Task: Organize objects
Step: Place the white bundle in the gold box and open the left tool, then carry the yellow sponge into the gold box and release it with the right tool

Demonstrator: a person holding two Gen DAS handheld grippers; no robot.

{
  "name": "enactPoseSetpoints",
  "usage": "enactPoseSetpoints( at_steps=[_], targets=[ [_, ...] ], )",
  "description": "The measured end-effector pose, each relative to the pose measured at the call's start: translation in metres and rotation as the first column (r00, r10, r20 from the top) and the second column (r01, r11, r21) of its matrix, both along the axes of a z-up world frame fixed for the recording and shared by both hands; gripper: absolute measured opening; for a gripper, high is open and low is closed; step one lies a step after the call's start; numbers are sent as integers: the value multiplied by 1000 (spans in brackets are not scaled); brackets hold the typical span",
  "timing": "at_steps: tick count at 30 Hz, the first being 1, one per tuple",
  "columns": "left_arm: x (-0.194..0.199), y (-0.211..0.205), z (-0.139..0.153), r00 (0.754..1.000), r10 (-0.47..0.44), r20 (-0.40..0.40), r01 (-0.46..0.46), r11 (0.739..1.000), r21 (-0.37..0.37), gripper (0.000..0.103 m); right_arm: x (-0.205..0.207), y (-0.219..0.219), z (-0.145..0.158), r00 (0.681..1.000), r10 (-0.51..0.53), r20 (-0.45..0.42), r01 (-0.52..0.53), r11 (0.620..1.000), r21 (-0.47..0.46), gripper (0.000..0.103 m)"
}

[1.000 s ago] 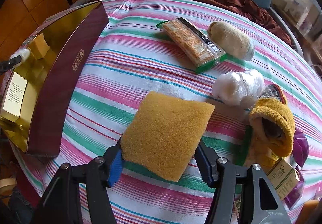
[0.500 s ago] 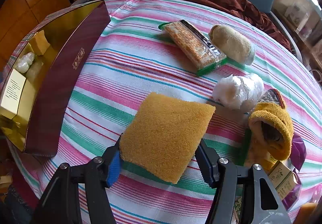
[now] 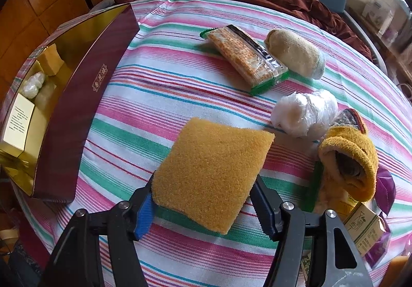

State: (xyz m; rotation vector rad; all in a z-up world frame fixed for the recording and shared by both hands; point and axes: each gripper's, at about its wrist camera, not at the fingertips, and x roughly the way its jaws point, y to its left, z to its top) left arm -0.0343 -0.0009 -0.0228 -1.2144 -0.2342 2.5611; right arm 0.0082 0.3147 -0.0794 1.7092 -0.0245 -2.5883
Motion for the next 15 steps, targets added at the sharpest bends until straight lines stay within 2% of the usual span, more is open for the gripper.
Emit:
enactPoseSetpoints(
  at_steps=[5,8,10,12,15],
  targets=[
    [5,-7,2,1000,12,0,-12,1000,7,43,2,0,2,1000,-18,0,18,1000,-2,66],
    [10,-16,2,1000,27,-1,-27,1000,9,43,3,-4,7,1000,-28,-5,28,1000,10,55],
    [13,-22,1,999,41,-3,-41,999,2,43,11,-5,8,999,-44,-11,45,999,21,54],
    [14,-29,0,998,58,0,-58,998,2,43,11,-12,14,997,-60,-41,60,998,17,54],
    [15,-40,-4,996,84,10,-85,996,9,43,16,-18,41,991,-71,-116,67,997,-40,54]
  ],
)
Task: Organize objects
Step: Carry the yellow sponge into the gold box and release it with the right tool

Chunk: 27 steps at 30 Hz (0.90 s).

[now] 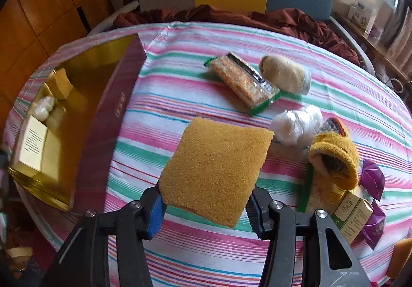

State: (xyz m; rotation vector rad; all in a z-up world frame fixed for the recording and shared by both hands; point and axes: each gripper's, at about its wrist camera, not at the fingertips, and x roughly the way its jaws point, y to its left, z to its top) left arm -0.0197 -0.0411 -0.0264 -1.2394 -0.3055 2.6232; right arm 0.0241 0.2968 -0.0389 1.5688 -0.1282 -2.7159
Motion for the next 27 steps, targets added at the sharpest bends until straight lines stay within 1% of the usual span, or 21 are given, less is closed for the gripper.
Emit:
enactPoseSetpoints(
  at_steps=[1,3,6,8,9,12,14,18,19,21,22,23,24,26,27],
  targets=[
    [0,-2,-1,1000,7,3,-7,1000,4,43,2,-11,14,1000,7,-28,-7,1000,-16,54],
    [-1,-4,-2,1000,15,8,-15,1000,7,43,1,-30,32,996,45,-74,-47,998,-30,55],
    [-1,-6,-3,1000,19,4,-19,1000,10,43,-5,-75,52,982,140,-123,-148,988,-53,56],
    [-1,-7,-3,1000,22,4,-23,1000,11,43,-19,-106,54,969,205,-137,-215,975,-59,56],
    [-2,-7,-4,1000,25,6,-25,1000,12,43,-19,-120,54,963,232,-136,-242,968,-62,56],
    [-3,-9,-6,999,32,15,-32,999,17,43,-35,-159,47,946,301,-124,-310,949,-61,57],
    [-4,-9,-8,999,35,17,-35,999,15,43,-51,-185,35,939,330,-98,-336,940,-62,57],
    [-6,-12,-13,998,46,32,-46,999,16,43,-86,-220,4,946,323,-24,-324,943,-80,58],
    [-7,-13,-14,998,50,36,-50,999,14,43,-93,-227,-3,949,316,-12,-316,944,-94,59],
    [-8,-14,-17,998,54,43,-55,998,13,43,-102,-238,-11,948,318,-6,-316,936,-154,60],
    [-8,-14,-17,997,55,45,-56,998,11,43,-104,-242,-14,945,326,-13,-323,927,-189,62],
    [-9,-15,-18,997,56,45,-57,998,9,43,-105,-246,-15,943,331,-21,-328,921,-212,70],
    [-9,-15,-18,997,59,43,-59,998,5,43,-104,-249,-15,941,336,-32,-334,916,-222,84],
    [-10,-15,-19,997,65,37,-65,998,-4,44,-98,-248,-16,942,332,-53,-336,916,-221,91],
    [-10,-15,-19,997,67,36,-67,998,-7,45,-96,-246,-17,941,333,-55,-336,912,-234,91]
  ],
)
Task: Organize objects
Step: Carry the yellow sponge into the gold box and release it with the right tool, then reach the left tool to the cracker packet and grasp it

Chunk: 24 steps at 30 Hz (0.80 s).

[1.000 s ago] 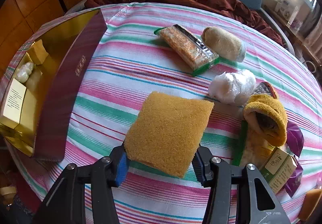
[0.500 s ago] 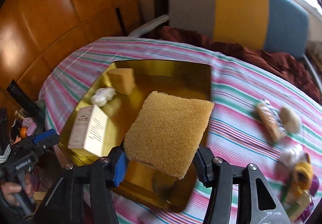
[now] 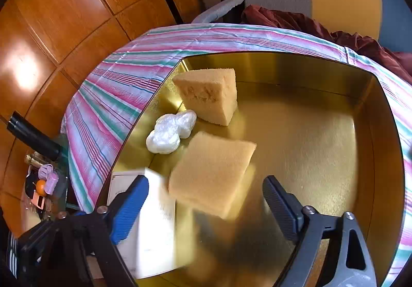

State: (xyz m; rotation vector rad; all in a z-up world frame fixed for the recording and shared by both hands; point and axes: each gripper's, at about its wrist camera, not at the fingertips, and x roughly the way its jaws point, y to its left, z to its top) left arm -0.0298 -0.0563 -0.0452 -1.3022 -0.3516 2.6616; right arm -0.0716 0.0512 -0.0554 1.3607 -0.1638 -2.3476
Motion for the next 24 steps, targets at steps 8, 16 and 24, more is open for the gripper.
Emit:
enactPoseSetpoints(
  at_steps=[8,16,24],
  targets=[
    [5,7,9,998,-16,-53,13,998,-55,65,35,40,22,993,-76,-86,73,997,-39,103],
    [13,24,20,990,-83,-111,72,993,-98,71,76,120,43,961,-224,-163,227,974,-2,103],
    [7,62,42,968,-220,-119,215,975,-50,75,97,254,62,879,-454,-144,461,887,20,103]
  ],
)
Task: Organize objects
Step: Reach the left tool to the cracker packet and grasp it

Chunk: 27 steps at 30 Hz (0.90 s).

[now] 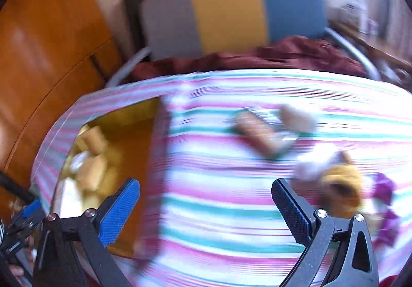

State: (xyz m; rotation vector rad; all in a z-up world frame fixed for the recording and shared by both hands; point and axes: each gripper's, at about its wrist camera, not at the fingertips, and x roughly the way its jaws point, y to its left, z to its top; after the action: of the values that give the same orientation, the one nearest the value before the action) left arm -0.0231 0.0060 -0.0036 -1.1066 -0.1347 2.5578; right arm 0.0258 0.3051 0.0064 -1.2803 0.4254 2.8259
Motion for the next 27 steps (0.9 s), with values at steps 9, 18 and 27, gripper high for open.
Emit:
enactPoseSetpoints(
  at_steps=[9,18,27],
  targets=[
    [-19,100,36,971,-238,2,238,970,53,75,37,180,-19,875,-482,43,473,832,-289,103],
    [-55,217,35,929,-352,114,343,935,89,78,76,238,-47,733,-652,194,628,539,-562,103],
    [-126,291,-24,897,-265,353,232,964,133,78,61,222,-47,818,-550,170,522,583,-623,103]
  ],
)
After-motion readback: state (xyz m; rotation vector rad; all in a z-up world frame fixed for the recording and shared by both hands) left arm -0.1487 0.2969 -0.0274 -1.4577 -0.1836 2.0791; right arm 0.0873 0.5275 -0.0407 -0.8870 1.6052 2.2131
